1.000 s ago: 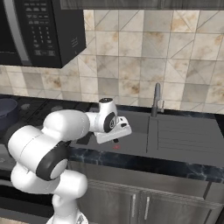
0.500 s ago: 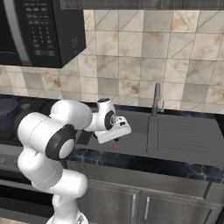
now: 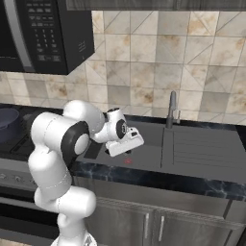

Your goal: Move the pot and pan from the stove into the sink.

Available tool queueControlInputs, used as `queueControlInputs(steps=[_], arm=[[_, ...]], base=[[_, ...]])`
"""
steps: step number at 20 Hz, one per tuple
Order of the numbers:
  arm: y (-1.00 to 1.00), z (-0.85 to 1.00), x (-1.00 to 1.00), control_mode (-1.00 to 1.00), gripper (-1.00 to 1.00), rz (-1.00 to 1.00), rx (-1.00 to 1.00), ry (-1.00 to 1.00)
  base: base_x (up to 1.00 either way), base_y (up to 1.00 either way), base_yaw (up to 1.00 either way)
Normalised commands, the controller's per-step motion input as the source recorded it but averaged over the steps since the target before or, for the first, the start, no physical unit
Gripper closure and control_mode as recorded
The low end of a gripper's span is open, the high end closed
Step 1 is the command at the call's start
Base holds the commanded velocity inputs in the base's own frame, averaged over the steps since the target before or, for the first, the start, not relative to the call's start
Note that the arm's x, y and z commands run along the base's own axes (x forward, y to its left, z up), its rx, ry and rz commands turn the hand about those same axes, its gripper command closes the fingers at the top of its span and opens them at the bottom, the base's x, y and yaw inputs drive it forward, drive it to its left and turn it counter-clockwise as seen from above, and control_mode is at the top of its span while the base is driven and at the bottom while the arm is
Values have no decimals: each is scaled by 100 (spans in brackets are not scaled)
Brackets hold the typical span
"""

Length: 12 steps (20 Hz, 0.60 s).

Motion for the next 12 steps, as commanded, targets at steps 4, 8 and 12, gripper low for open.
queueControlInputs(steps=[4, 8, 12], arm=[[0, -21, 25, -100, 100, 0, -5, 3], [-3, -22, 18, -100, 100, 0, -4, 2], [-1, -25, 13, -100, 100, 0, -6, 2]], base=[[0, 0, 0], [0, 0, 0], [0, 0, 0]])
